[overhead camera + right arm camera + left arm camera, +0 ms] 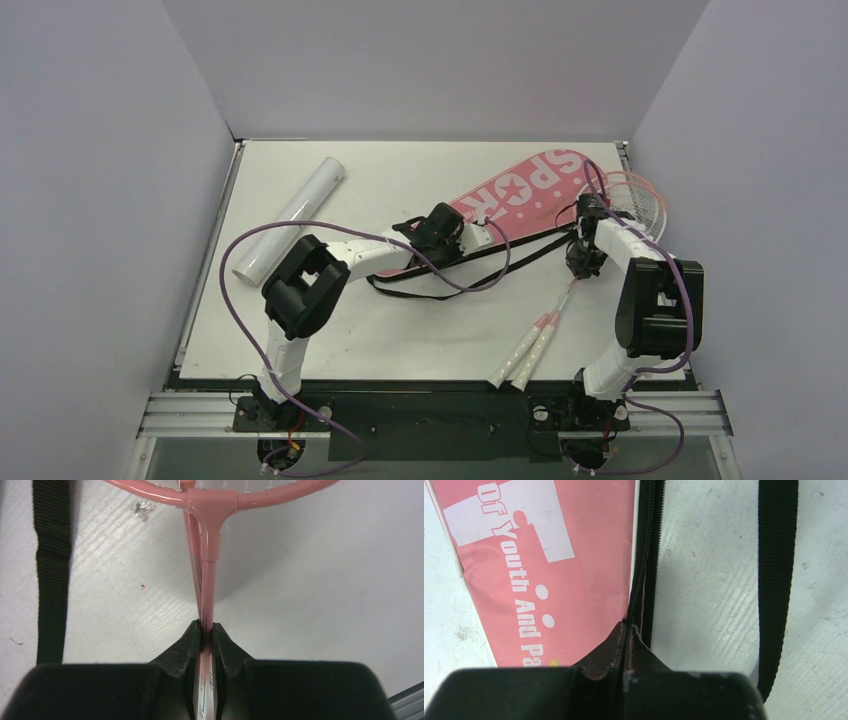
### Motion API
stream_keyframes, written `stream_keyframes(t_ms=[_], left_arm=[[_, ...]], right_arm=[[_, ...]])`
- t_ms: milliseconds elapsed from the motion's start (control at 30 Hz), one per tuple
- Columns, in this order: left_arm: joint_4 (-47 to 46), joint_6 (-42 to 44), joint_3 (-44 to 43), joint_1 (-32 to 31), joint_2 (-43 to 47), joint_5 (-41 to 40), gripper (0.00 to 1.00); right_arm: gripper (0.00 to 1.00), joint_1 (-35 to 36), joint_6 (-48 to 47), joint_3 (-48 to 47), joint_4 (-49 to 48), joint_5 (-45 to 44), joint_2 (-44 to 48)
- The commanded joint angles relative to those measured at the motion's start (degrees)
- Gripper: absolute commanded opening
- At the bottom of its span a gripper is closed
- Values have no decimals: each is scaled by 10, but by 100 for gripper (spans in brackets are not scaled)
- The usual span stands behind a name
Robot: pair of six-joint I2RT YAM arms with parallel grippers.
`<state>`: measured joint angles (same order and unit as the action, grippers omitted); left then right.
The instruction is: Pack up the badminton gear
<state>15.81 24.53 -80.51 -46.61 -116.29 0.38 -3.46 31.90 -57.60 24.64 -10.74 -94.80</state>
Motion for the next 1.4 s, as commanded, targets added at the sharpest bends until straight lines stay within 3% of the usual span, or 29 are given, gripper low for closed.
stream_keyframes(t_ms=[0,233,467,633,933,1200,1367], left_arm=[[-38,-26,-7,9,26,-33,0],[-37,-69,20,40,82,-66,0],[18,-130,76,98,194,-22,0],[58,-154,136,107,276,-6,0],[96,-199,159,130,312,39,0],[103,-216,138,140,311,51,0],[111,-227,118,140,313,62,0]], right_arm=[[0,-10,14,3,5,-38,32],[0,-12,13,-9,1,-23,-2],[2,8,16,-34,-9,17,-33],[16,47,14,-59,-17,51,-40],[40,134,31,-70,-11,89,46],[51,157,152,-13,-91,212,119],[53,201,226,16,-184,263,94]])
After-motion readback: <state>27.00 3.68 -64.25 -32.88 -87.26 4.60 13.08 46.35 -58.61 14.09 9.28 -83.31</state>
